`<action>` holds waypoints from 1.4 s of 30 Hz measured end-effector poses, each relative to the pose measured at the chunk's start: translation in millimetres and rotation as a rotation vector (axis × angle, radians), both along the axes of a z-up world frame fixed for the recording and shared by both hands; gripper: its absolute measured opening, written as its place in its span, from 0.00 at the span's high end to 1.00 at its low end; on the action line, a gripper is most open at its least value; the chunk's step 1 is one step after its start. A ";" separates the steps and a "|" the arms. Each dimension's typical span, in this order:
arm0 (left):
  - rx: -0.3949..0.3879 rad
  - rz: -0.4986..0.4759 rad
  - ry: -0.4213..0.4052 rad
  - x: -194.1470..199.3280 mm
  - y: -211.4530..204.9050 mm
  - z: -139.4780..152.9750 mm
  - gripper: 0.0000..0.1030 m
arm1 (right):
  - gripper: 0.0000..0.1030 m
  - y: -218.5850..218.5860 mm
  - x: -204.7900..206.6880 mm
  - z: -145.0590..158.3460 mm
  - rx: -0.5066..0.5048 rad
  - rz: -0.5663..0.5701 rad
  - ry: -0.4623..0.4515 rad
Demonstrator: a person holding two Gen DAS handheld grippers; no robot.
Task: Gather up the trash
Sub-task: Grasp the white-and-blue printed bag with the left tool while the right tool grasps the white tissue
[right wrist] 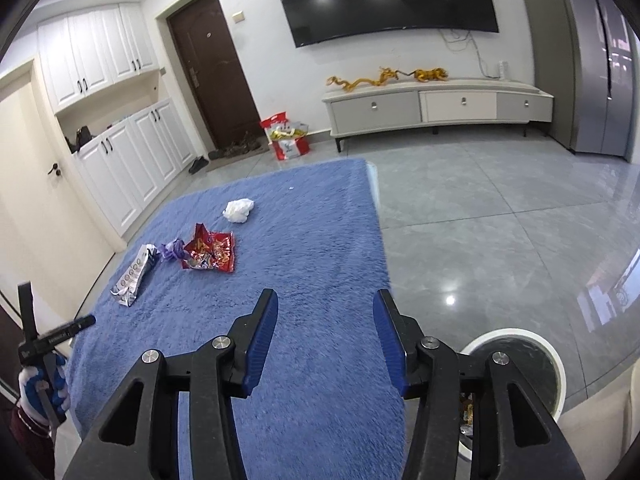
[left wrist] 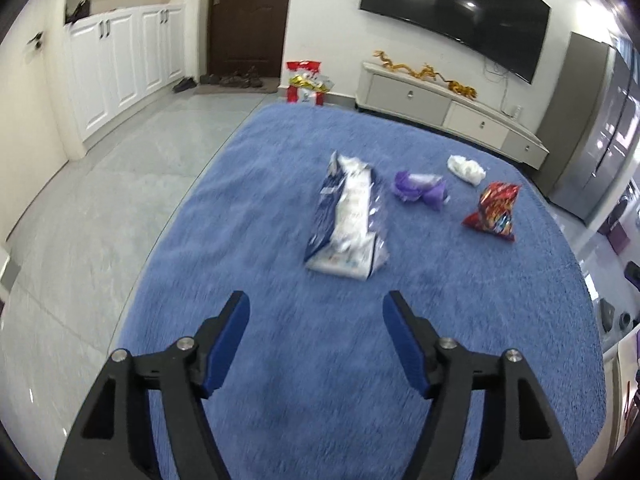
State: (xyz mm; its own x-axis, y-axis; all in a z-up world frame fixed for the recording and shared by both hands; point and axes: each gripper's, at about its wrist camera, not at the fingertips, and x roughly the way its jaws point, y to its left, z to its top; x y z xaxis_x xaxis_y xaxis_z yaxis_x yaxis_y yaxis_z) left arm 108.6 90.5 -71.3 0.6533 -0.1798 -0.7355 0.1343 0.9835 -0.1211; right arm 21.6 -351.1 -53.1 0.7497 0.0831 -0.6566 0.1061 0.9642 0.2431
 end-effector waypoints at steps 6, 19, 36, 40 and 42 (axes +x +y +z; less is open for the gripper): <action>0.048 -0.063 -0.005 49.2 -30.5 1.3 0.30 | 0.52 12.6 51.9 -9.1 0.000 0.060 0.026; 0.177 -0.129 0.115 135.9 -74.1 -34.6 0.30 | 0.50 58.6 175.0 -34.4 -0.026 0.237 0.062; 0.107 -0.089 0.117 144.1 -59.1 -53.7 0.39 | 0.45 113.6 291.3 -70.0 -0.021 0.367 0.104; 0.094 -0.084 0.099 140.0 -56.7 -53.1 0.39 | 0.47 121.0 304.3 -82.1 -0.026 0.378 0.136; 0.088 -0.081 0.092 138.2 -55.0 -52.9 0.39 | 0.64 122.9 306.3 -86.2 -0.031 0.388 0.142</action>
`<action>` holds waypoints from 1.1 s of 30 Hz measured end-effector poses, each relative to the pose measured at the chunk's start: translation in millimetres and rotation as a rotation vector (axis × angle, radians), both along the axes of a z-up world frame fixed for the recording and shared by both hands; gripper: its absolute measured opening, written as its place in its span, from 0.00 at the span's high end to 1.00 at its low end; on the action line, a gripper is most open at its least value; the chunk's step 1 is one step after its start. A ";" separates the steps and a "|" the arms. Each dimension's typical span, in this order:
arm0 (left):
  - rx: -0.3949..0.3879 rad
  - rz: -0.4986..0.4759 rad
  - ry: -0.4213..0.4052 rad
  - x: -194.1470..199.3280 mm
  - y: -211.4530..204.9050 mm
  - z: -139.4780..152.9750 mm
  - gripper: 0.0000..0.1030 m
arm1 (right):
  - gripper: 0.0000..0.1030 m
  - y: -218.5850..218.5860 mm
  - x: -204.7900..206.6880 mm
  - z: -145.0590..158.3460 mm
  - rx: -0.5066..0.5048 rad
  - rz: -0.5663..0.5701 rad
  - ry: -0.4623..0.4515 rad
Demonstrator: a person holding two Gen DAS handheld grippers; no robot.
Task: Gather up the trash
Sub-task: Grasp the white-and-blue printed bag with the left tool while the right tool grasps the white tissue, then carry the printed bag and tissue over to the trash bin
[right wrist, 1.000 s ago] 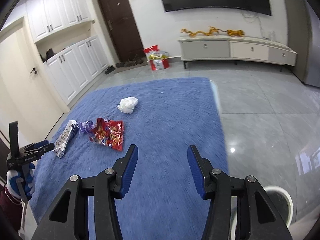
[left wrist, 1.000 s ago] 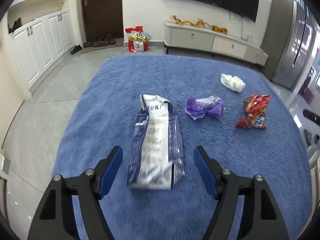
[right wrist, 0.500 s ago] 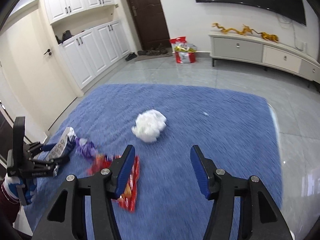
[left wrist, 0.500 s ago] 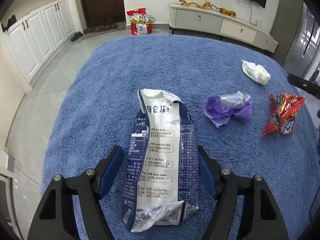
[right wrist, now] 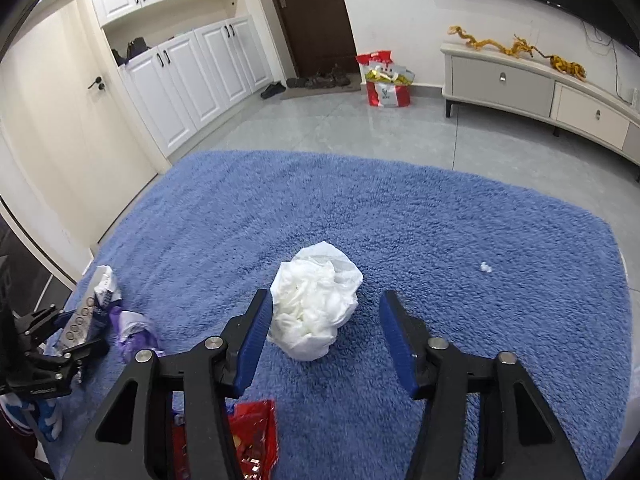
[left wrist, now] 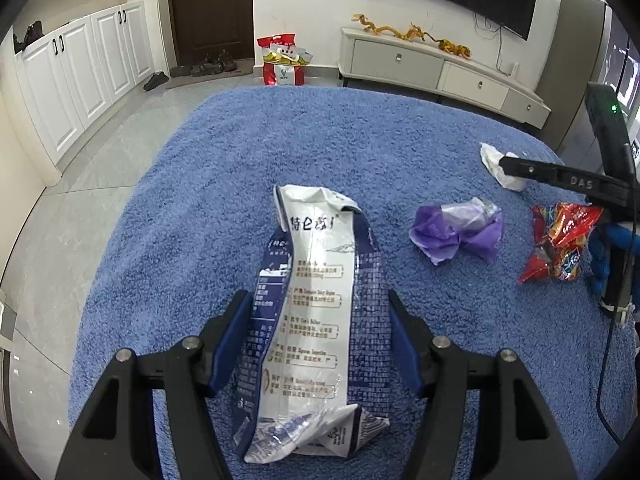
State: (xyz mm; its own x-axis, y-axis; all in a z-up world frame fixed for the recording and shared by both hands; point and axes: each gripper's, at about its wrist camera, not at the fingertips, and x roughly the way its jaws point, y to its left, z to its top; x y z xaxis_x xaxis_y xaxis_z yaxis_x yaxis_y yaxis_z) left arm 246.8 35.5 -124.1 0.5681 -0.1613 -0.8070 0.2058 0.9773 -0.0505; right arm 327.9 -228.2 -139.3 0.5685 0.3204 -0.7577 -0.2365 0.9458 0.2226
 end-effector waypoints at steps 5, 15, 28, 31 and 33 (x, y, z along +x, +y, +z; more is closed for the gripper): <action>-0.027 0.017 -0.011 -4.3 6.3 1.5 0.40 | 0.83 7.0 -6.9 5.1 -0.018 0.042 -0.027; -0.151 0.058 -0.037 -31.3 30.1 23.7 0.40 | 0.84 -28.7 -56.8 44.3 0.002 -0.040 -0.107; -0.210 0.032 -0.077 -117.1 36.1 63.1 0.40 | 0.84 -81.7 -206.4 91.8 0.020 -0.154 -0.180; -0.224 0.023 -0.087 -132.9 33.5 72.2 0.40 | 0.84 -88.8 -236.8 98.3 0.022 -0.180 -0.193; -0.236 0.015 -0.094 -142.3 32.5 77.6 0.40 | 0.84 -89.8 -256.8 101.9 0.021 -0.194 -0.206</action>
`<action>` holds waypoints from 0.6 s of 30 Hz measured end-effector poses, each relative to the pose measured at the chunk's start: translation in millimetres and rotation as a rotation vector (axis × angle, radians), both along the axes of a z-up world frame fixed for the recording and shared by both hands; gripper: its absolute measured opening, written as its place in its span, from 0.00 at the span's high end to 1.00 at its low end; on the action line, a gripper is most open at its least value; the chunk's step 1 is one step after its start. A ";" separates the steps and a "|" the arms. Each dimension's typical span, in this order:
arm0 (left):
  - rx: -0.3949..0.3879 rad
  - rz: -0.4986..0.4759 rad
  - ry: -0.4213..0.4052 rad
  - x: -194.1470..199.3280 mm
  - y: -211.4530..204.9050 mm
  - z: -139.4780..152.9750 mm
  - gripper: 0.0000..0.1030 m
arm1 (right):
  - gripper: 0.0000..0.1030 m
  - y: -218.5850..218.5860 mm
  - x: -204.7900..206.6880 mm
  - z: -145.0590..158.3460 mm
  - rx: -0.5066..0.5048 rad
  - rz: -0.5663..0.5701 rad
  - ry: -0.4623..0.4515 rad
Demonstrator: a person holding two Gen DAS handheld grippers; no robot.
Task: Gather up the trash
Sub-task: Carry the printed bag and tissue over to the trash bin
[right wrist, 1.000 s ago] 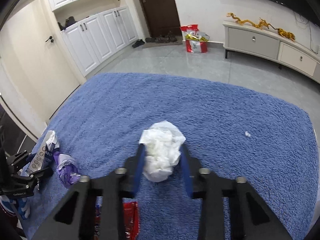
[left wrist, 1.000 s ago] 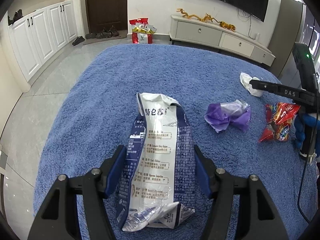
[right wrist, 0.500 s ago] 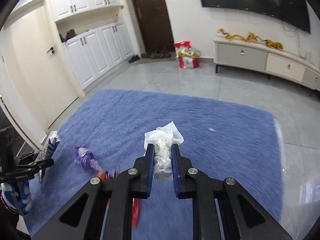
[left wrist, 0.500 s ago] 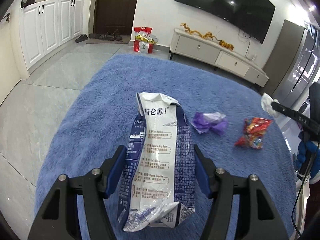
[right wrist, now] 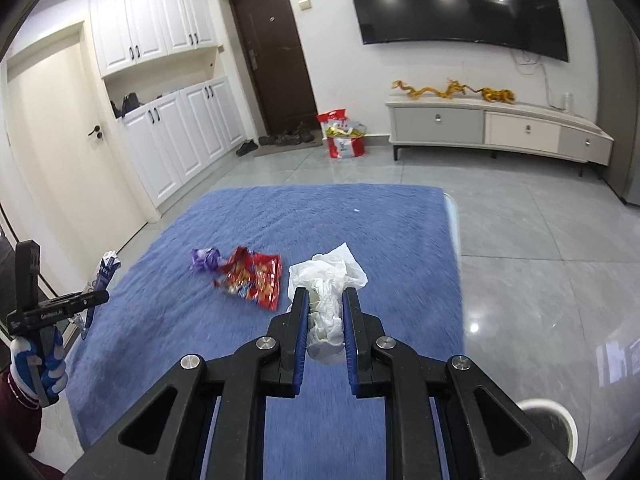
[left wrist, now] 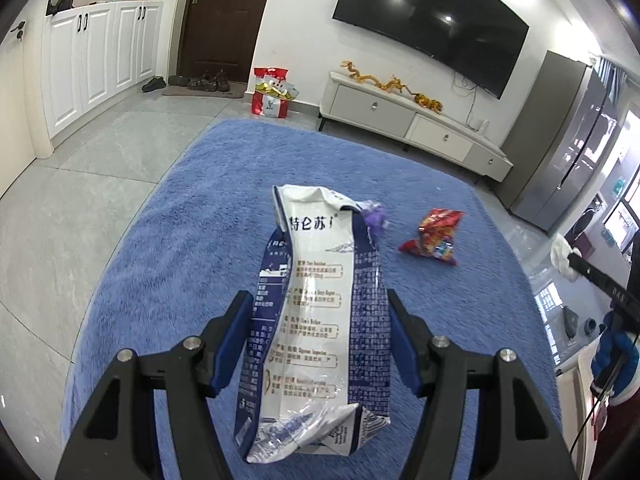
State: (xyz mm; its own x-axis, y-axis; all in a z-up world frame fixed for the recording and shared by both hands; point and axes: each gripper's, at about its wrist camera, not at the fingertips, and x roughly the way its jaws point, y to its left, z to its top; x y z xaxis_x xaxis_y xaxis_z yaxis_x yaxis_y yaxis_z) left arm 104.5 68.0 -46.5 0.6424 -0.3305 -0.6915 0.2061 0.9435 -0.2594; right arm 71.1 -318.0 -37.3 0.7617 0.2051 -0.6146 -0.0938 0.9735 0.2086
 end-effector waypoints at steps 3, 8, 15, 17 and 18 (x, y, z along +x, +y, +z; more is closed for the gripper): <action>-0.019 -0.015 -0.009 -11.1 -3.2 7.6 0.40 | 0.84 -0.3 -27.2 5.2 -0.003 -0.015 -0.018; -0.038 -0.046 -0.014 -26.7 -11.0 13.4 0.40 | 0.84 -2.9 -60.6 10.8 0.001 -0.033 -0.042; -0.028 -0.106 -0.014 -41.9 -39.0 19.2 0.40 | 0.84 -20.9 -96.0 4.9 0.030 -0.078 -0.050; -0.022 -0.127 -0.014 -44.6 -51.4 22.2 0.40 | 0.84 -29.5 -101.6 2.5 0.040 -0.097 -0.051; -0.019 -0.136 -0.013 -45.5 -57.2 23.2 0.40 | 0.84 -35.2 -105.8 0.7 0.046 -0.108 -0.052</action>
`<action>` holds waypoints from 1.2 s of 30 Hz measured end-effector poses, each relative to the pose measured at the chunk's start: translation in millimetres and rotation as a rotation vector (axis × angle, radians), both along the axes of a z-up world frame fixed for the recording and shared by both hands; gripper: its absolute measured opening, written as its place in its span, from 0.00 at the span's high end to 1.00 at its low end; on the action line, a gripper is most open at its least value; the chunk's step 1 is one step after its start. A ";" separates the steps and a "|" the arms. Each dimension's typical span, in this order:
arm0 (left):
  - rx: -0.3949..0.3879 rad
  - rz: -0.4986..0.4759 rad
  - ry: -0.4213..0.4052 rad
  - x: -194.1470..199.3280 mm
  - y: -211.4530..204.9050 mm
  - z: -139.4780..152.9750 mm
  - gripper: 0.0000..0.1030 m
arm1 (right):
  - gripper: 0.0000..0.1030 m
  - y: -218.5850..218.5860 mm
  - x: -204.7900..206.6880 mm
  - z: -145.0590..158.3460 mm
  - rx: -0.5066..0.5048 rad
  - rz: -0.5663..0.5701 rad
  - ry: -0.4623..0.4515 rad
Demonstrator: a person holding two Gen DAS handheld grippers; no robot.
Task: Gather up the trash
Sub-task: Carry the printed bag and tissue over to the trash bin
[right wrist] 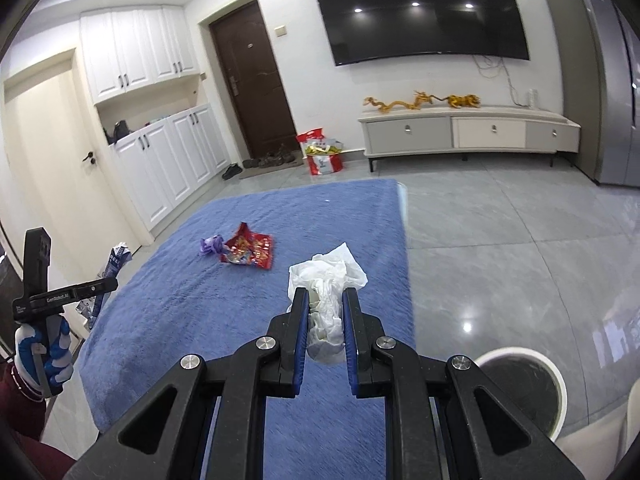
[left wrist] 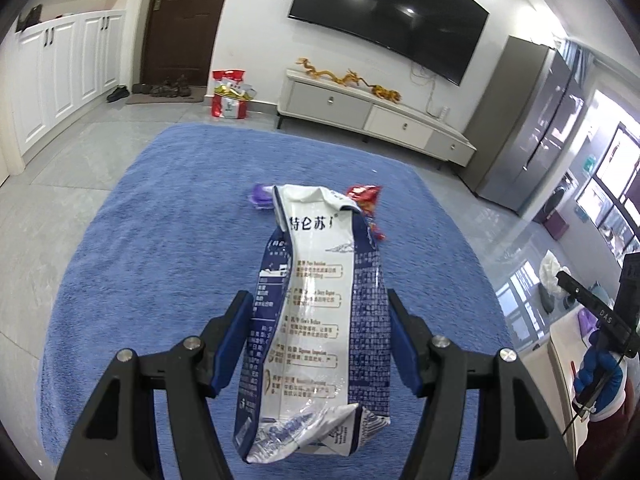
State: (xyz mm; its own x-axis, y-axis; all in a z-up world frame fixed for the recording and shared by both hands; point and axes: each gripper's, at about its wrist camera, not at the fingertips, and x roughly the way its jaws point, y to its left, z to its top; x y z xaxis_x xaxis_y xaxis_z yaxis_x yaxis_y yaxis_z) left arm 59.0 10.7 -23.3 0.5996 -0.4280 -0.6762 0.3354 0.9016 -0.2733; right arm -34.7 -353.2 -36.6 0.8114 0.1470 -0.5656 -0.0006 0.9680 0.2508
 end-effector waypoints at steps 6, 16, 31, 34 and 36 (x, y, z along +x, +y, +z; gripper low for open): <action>0.023 -0.062 0.009 -1.9 -36.7 4.3 0.40 | 0.84 -30.5 -23.7 -7.9 0.041 -0.065 -0.013; 0.088 -0.265 0.042 -3.1 -146.7 1.8 0.40 | 0.84 -84.8 -53.7 -42.3 0.120 -0.185 -0.004; 0.129 -0.596 0.171 -14.1 -360.3 -44.0 0.39 | 0.83 -166.4 -80.3 -116.3 0.206 -0.392 0.126; 0.148 -0.633 0.209 -14.0 -399.5 -60.2 0.39 | 0.83 -181.9 -77.7 -133.4 0.229 -0.418 0.150; 0.158 -0.644 0.230 -13.5 -419.2 -70.3 0.39 | 0.82 -191.4 -74.3 -143.8 0.240 -0.435 0.166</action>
